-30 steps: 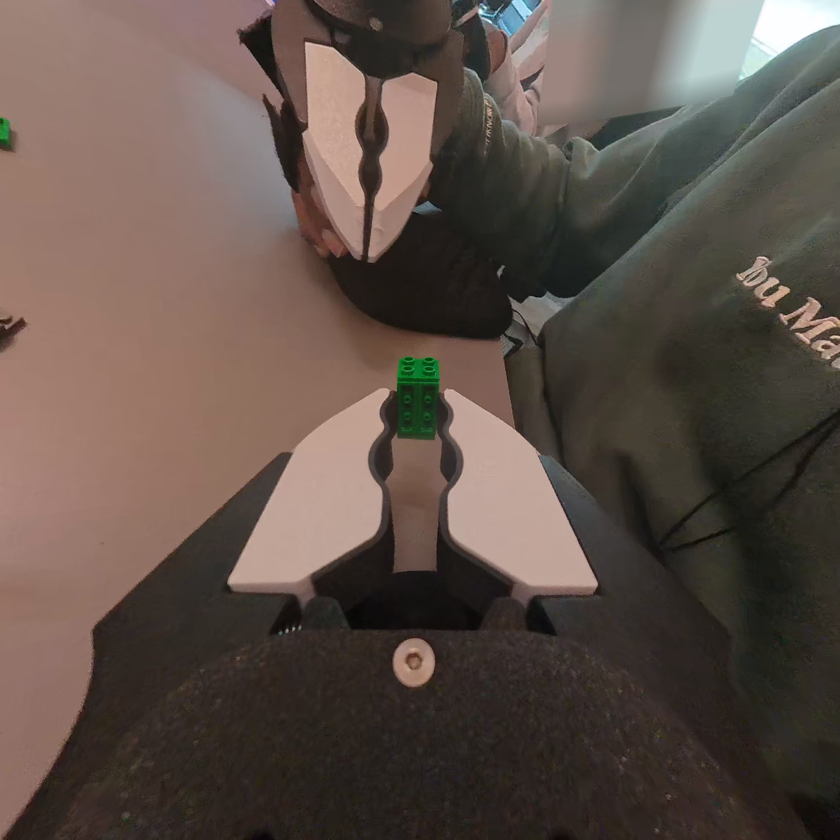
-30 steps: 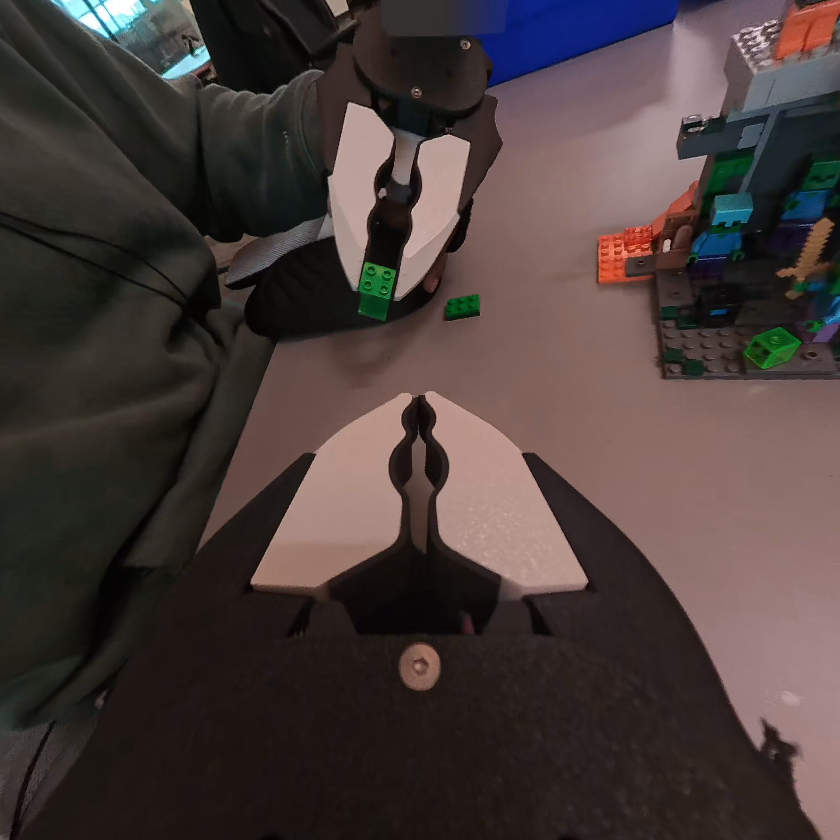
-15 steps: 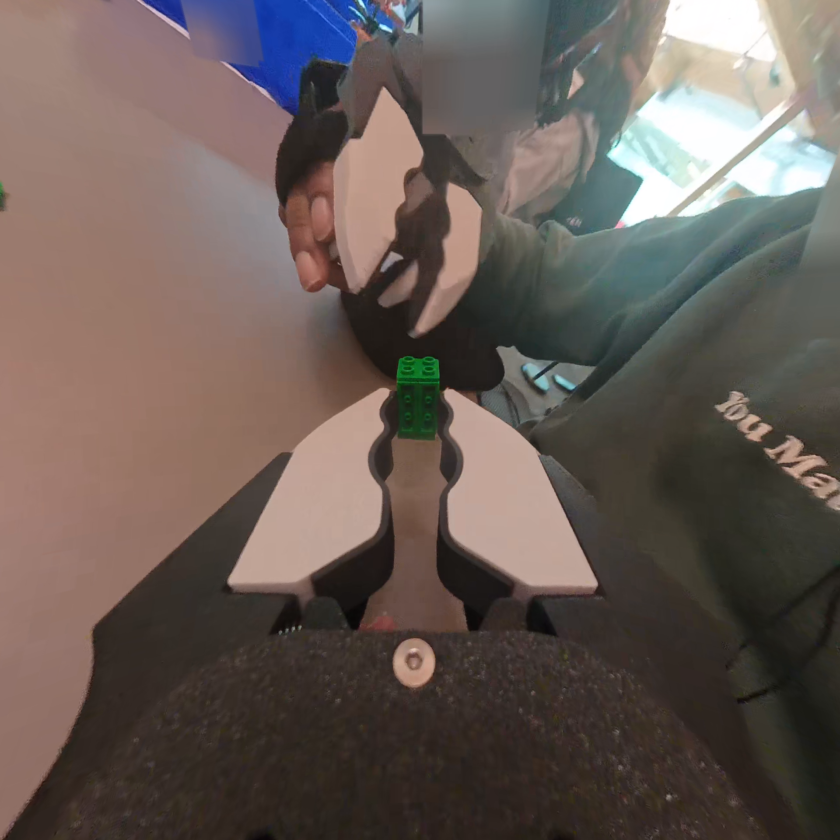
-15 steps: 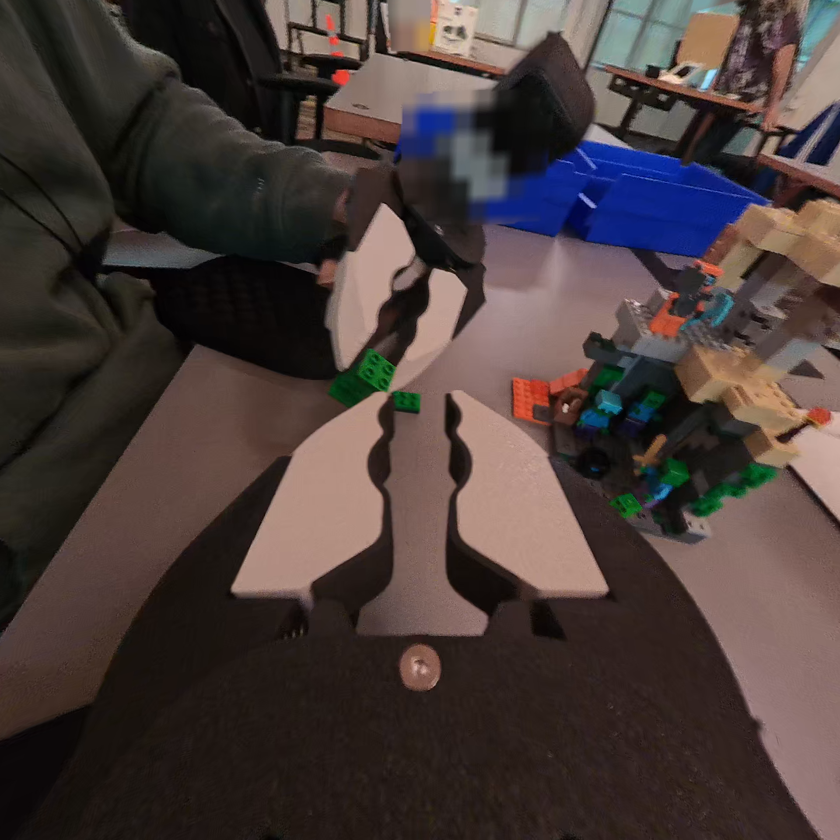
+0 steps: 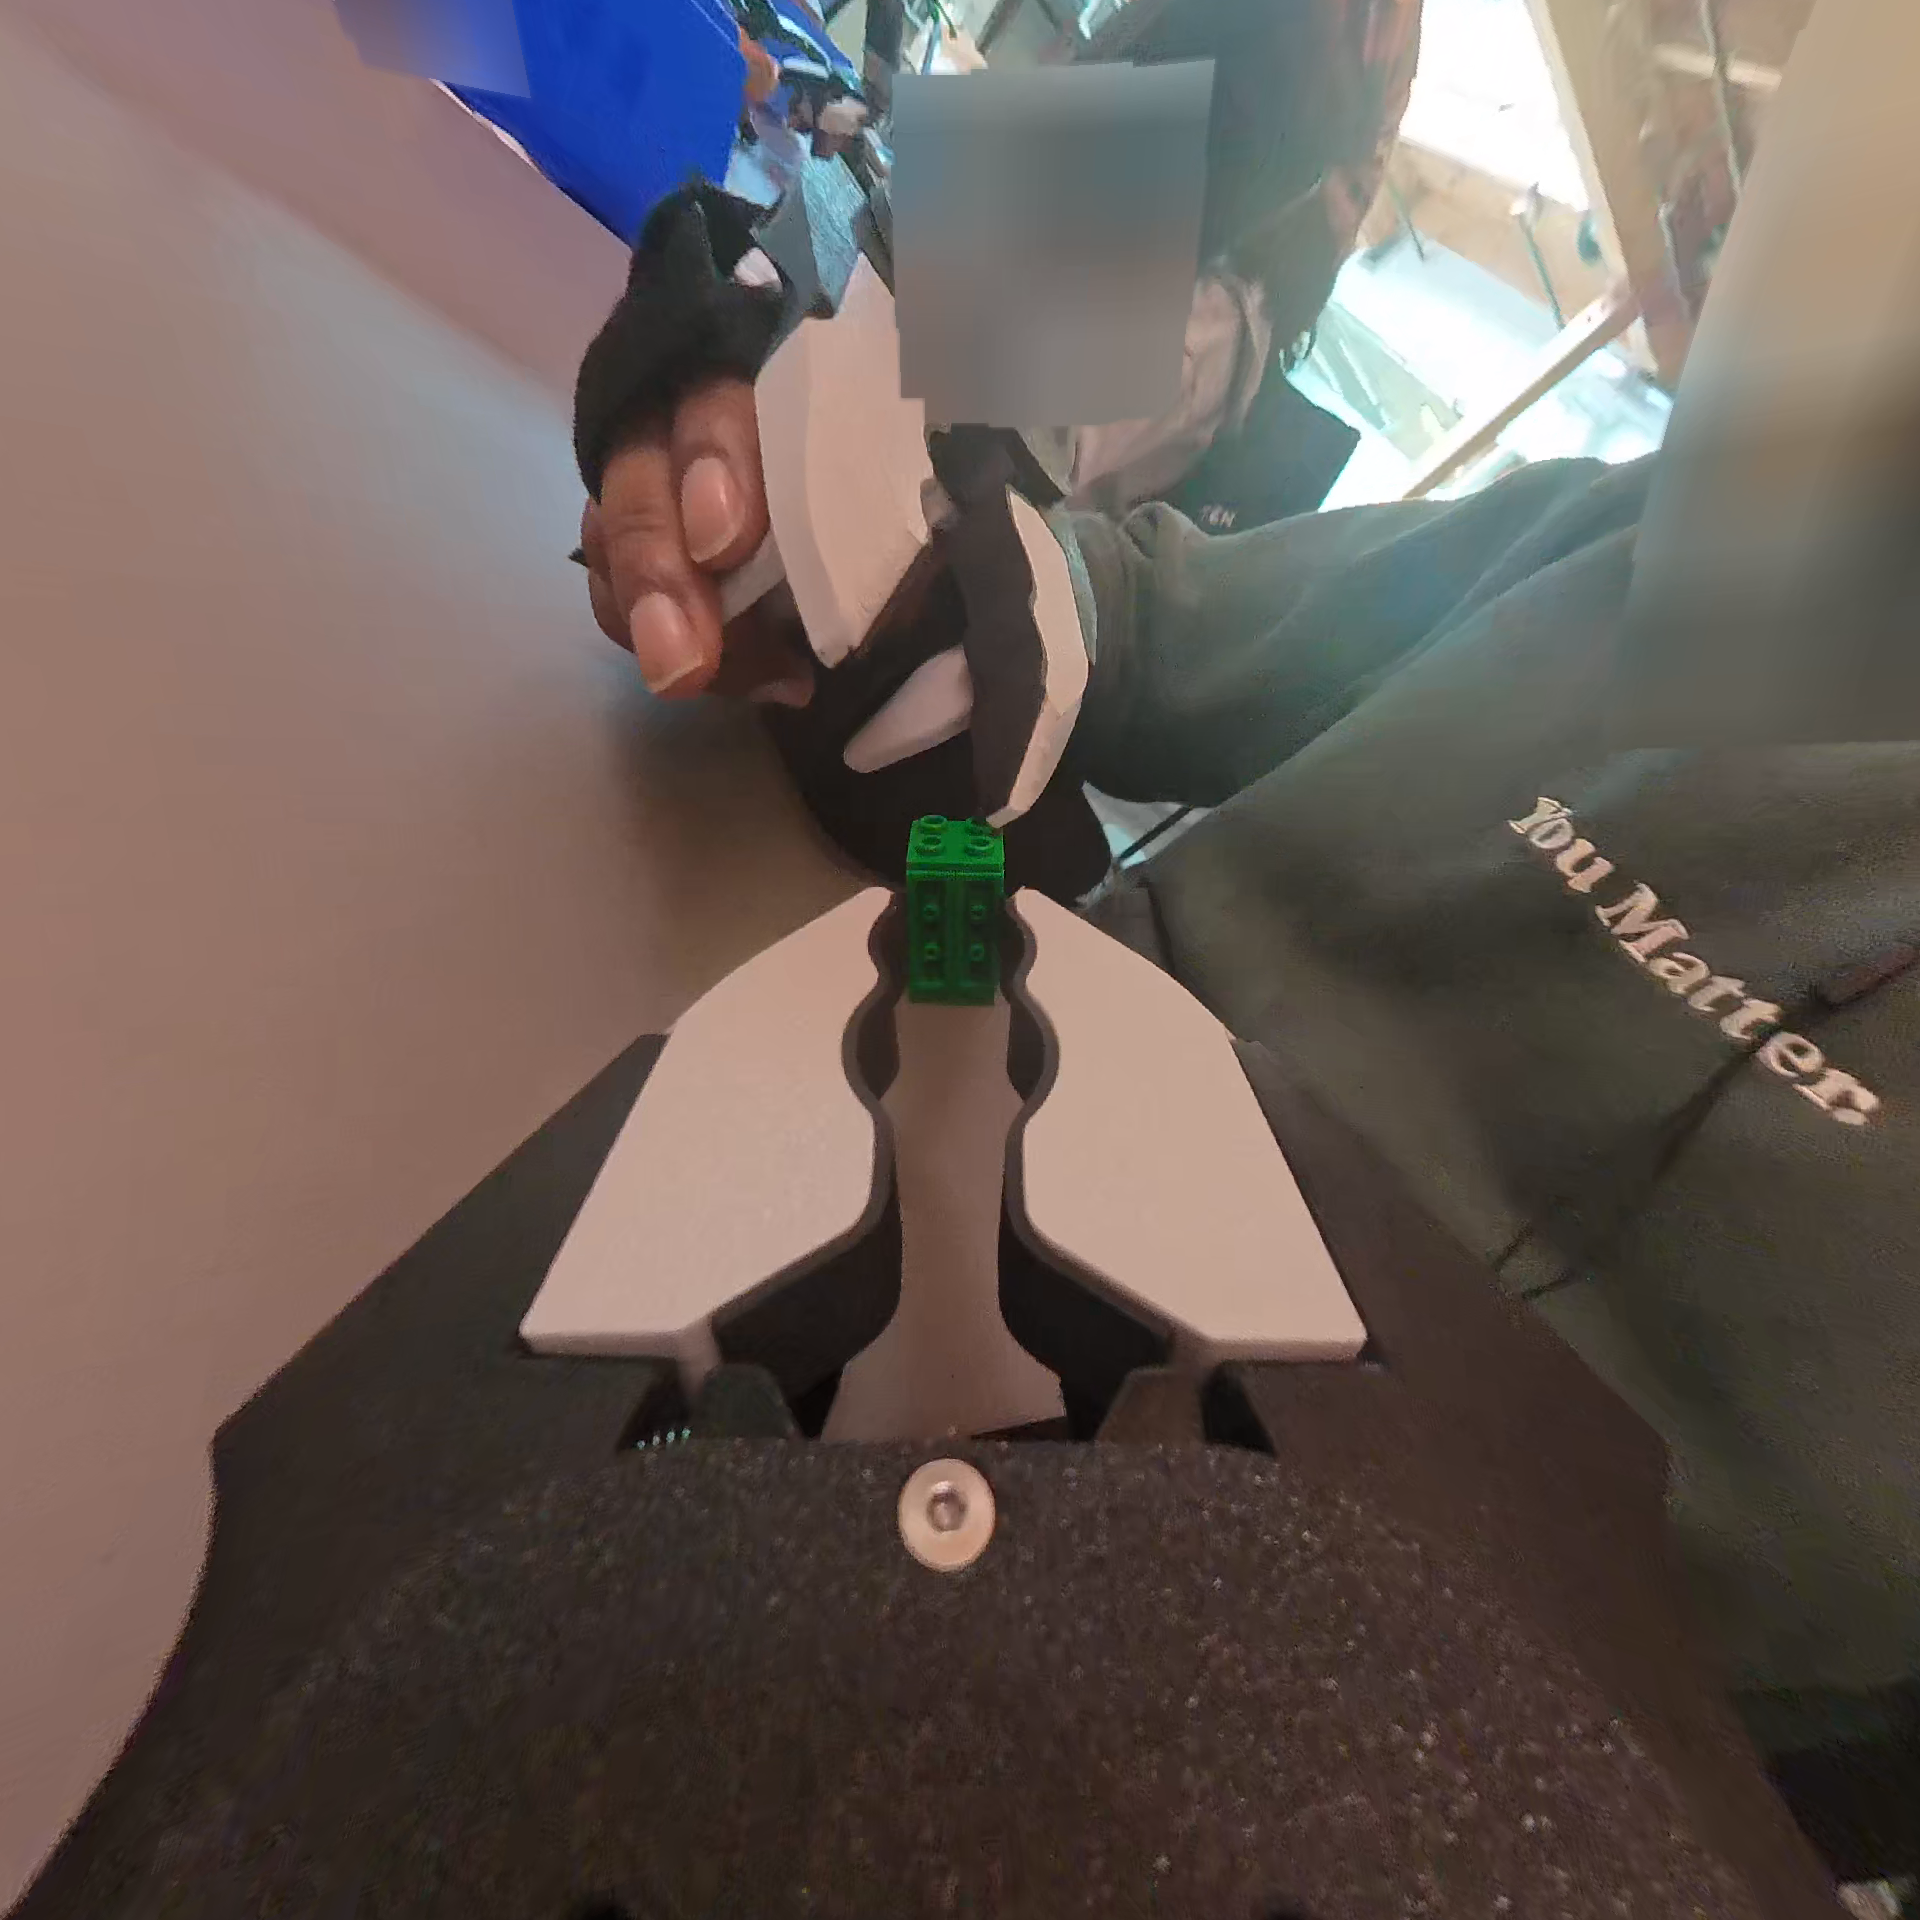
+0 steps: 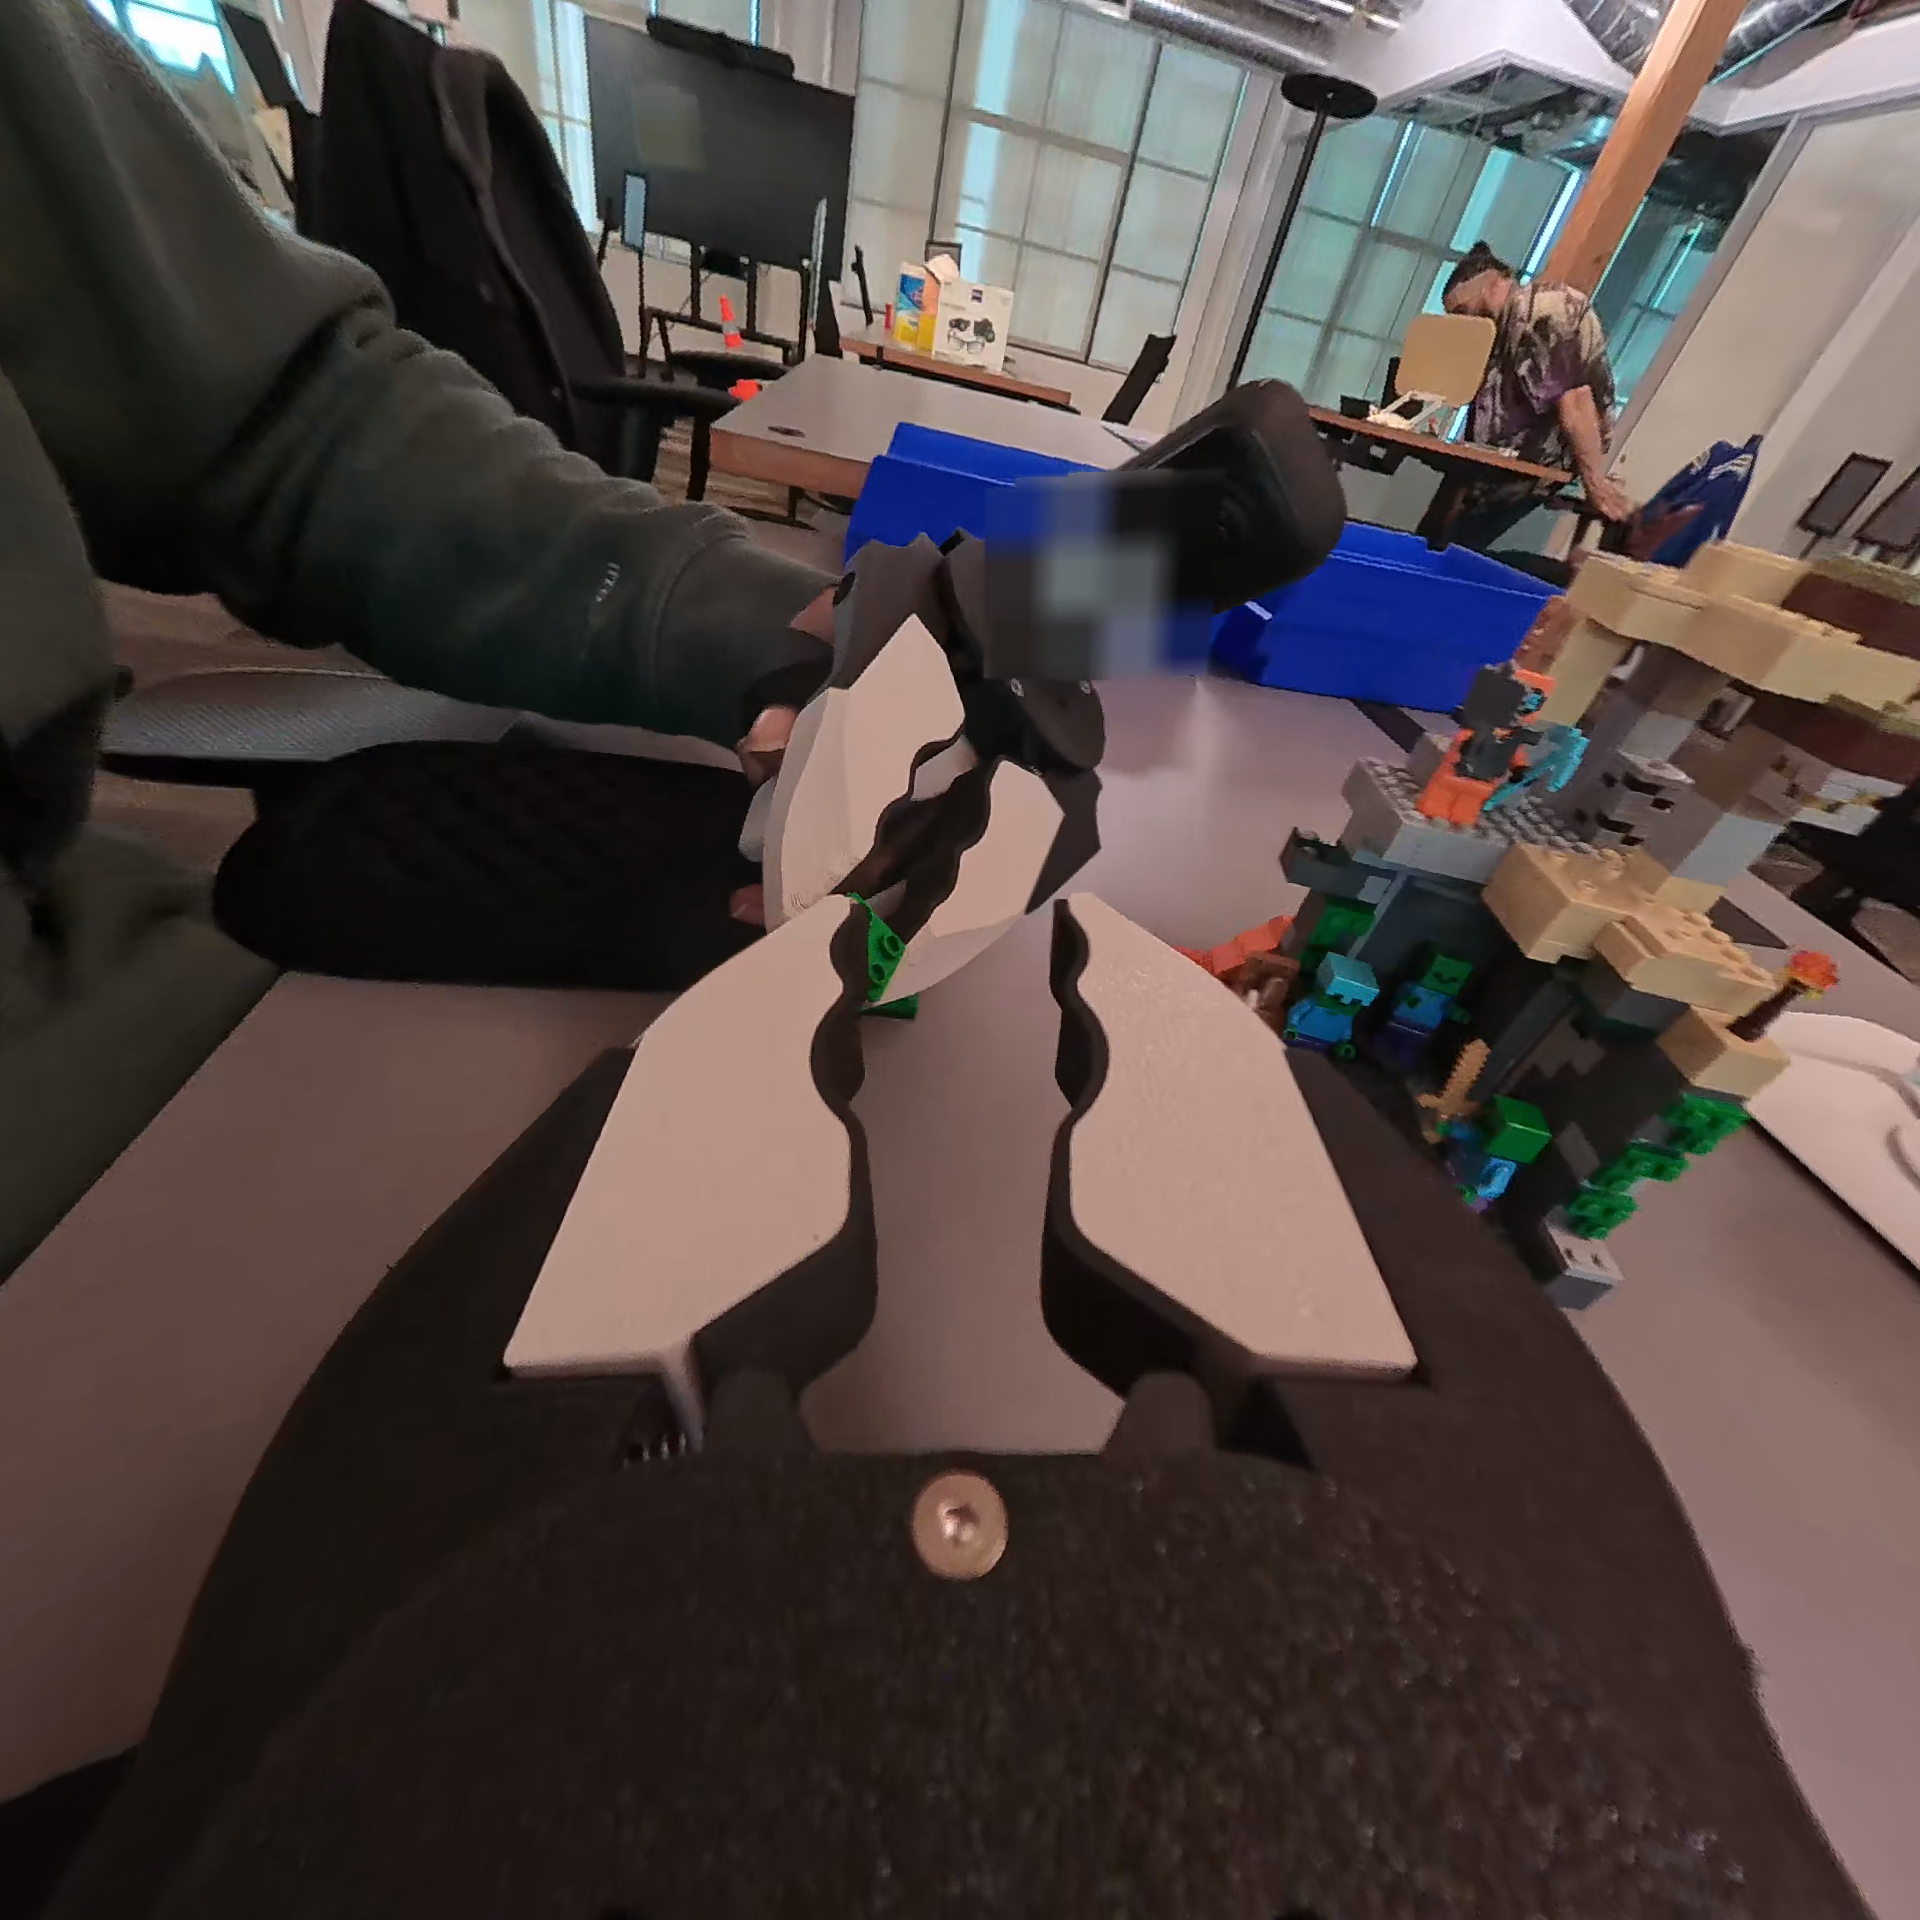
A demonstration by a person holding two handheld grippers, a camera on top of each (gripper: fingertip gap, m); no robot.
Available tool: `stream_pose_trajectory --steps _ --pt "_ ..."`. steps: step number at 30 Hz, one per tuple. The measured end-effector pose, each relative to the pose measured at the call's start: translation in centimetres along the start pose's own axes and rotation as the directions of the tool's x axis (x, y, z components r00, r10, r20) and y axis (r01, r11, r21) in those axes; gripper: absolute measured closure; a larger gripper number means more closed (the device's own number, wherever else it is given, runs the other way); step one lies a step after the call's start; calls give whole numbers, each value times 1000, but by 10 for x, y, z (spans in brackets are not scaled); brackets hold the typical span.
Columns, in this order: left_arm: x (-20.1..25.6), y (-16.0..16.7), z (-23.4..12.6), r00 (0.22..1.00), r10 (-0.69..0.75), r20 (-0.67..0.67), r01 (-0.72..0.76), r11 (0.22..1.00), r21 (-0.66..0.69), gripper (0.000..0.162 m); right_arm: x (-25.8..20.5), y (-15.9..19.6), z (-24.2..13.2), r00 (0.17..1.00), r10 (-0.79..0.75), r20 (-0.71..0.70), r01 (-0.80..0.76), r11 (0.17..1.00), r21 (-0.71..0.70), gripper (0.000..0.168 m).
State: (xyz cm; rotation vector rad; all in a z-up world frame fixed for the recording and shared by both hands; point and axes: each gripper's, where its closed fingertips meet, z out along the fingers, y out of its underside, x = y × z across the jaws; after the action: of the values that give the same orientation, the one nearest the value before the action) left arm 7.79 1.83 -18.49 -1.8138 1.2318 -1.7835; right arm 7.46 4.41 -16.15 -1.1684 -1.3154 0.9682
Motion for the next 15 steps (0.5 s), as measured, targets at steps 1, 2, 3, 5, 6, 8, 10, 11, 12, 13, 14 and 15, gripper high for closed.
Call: stream_pose_trajectory --steps 1,2,3,5,6,8,10,11,12,13,14,15 --pt "0 2 0 1000 20 9 -20 1000 -13 146 -2 0 1 1000 -1 7 1 1000 -6 135" --pt "0 3 -1 999 31 16 -31 999 -19 146 -3 1 2 1000 -2 9 2 1000 -14 135" --pt "0 3 -2 999 35 23 -34 999 -21 146 -3 2 3 1000 2 10 -2 1000 -18 135" --pt "-1 2 -3 999 34 39 -34 999 -10 146 -2 2 5 999 45 18 -45 999 -11 137" --pt "-2 1 -4 999 33 42 -33 999 -6 146 -1 2 5 997 70 23 -70 998 -5 138" --pt "-2 2 -5 999 34 42 -33 999 -8 146 0 4 5 995 92 30 -92 996 -3 139" --pt "-3 2 -6 999 33 39 -32 999 -13 146 -1 3 3 996 83 31 -83 997 -4 139" --pt "-5 2 -6 998 39 45 -38 999 -19 146 -2 2 2 996 84 34 -84 997 0 140" --pt "-5 2 -7 998 47 47 -46 999 -22 146 -3 3 2 996 84 37 -84 997 -1 141" --pt "-5 1 -7 997 56 46 -55 998 -18 146 -4 3 3 996 82 41 -82 997 -4 141" --pt "-5 0 -7 997 63 46 -63 998 -14 146 -5 4 3 996 82 46 -82 997 -6 141" --pt "-4 0 -7 996 72 46 -71 997 -16 146 -7 4 4 996 81 50 -80 997 -10 141"
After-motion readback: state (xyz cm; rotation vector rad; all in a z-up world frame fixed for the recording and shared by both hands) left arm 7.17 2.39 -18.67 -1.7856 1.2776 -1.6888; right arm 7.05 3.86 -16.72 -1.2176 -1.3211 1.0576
